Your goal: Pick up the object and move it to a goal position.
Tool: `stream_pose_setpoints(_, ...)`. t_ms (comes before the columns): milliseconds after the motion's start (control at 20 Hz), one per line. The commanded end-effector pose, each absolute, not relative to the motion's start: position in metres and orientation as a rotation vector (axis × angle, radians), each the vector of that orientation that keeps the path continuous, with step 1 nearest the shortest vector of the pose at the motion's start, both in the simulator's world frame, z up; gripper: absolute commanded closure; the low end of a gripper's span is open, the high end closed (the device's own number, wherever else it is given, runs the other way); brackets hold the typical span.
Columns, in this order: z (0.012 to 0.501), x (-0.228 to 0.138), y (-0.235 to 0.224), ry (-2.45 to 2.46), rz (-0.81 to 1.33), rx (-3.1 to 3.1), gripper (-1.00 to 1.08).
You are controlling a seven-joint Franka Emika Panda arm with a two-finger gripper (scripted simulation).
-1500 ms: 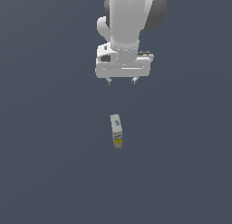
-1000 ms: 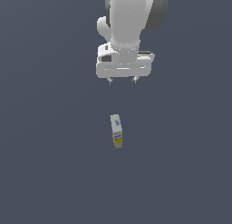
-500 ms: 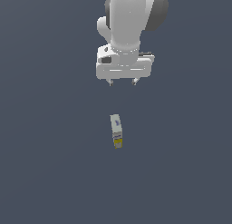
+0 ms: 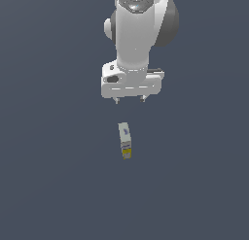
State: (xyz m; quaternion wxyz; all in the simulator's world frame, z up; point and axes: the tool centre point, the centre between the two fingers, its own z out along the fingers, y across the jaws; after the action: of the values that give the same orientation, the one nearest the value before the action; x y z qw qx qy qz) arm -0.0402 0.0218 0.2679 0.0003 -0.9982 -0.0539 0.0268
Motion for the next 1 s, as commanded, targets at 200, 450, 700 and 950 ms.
stream_pose_setpoints(200, 0.239, 0.001, 0.014, -0.235, 0.044, -3.132, -0.92)
stream_pose_setpoints(450, 0.219, 0.024, 0.009, -0.273, 0.020, -3.130, -0.92)
stream_pose_setpoints(700, 0.206, 0.037, 0.006, -0.297, 0.005, -3.128, -0.92)
stream_pose_setpoints(950, 0.202, 0.041, 0.005, -0.304, 0.000, -3.127, -0.92)
